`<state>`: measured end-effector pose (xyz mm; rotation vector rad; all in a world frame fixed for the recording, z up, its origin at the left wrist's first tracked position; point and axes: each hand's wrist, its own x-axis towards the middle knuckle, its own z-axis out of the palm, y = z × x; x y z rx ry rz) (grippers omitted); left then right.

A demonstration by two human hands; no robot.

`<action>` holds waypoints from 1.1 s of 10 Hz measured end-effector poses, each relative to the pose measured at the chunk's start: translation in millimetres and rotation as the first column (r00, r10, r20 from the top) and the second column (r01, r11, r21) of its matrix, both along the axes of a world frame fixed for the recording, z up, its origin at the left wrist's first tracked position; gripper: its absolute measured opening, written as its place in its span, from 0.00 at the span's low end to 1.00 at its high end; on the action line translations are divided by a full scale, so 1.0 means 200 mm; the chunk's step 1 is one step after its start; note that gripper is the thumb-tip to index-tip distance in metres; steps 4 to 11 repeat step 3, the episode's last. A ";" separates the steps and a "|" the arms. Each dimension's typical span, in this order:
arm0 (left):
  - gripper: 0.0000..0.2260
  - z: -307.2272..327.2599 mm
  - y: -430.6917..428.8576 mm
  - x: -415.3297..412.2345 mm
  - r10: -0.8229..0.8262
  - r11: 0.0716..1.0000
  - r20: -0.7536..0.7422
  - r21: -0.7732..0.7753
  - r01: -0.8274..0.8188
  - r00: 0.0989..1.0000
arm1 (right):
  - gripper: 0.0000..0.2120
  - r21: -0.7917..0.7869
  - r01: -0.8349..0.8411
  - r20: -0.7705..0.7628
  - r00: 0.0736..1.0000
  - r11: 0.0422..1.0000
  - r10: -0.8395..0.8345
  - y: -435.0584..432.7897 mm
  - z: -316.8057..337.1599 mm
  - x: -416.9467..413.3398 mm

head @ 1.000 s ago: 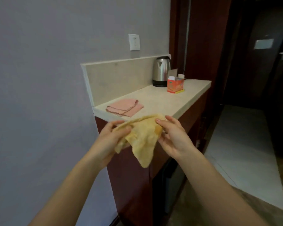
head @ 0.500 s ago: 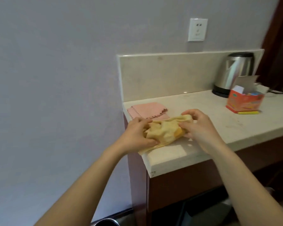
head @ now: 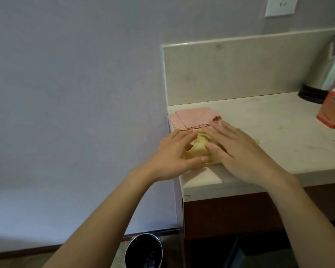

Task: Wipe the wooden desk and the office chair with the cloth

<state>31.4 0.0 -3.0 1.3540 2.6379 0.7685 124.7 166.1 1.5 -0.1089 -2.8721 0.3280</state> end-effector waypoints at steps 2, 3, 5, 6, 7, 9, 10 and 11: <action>0.34 0.00 -0.04 0.02 0.011 0.999 0.024 -0.047 -0.010 1.000 | 0.23 0.168 0.038 0.086 0.995 0.985 -0.053 -0.05 -0.02 -0.03; 0.32 0.00 -0.12 0.01 0.046 0.999 0.040 0.012 -0.046 0.998 | 0.23 0.246 0.041 0.004 0.999 0.968 -0.043 -0.11 0.00 -0.05; 0.32 0.00 -0.12 0.01 0.046 0.999 0.040 0.012 -0.046 0.998 | 0.23 0.246 0.041 0.004 0.999 0.968 -0.043 -0.11 0.00 -0.05; 0.32 0.00 -0.12 0.01 0.046 0.999 0.040 0.012 -0.046 0.998 | 0.23 0.246 0.041 0.004 0.999 0.968 -0.043 -0.11 0.00 -0.05; 0.32 0.00 -0.12 0.01 0.046 0.999 0.040 0.012 -0.046 0.998 | 0.23 0.246 0.041 0.004 0.999 0.968 -0.043 -0.11 0.00 -0.05; 0.32 0.00 -0.12 0.01 0.046 0.999 0.040 0.012 -0.046 0.998 | 0.23 0.246 0.041 0.004 0.999 0.968 -0.043 -0.11 0.00 -0.05; 0.32 0.00 -0.12 0.01 0.046 0.999 0.040 0.012 -0.046 0.998 | 0.23 0.246 0.041 0.004 0.999 0.968 -0.043 -0.11 0.00 -0.05; 0.32 0.00 -0.12 0.01 0.046 0.999 0.040 0.012 -0.046 0.998 | 0.23 0.246 0.041 0.004 0.999 0.968 -0.043 -0.11 0.00 -0.05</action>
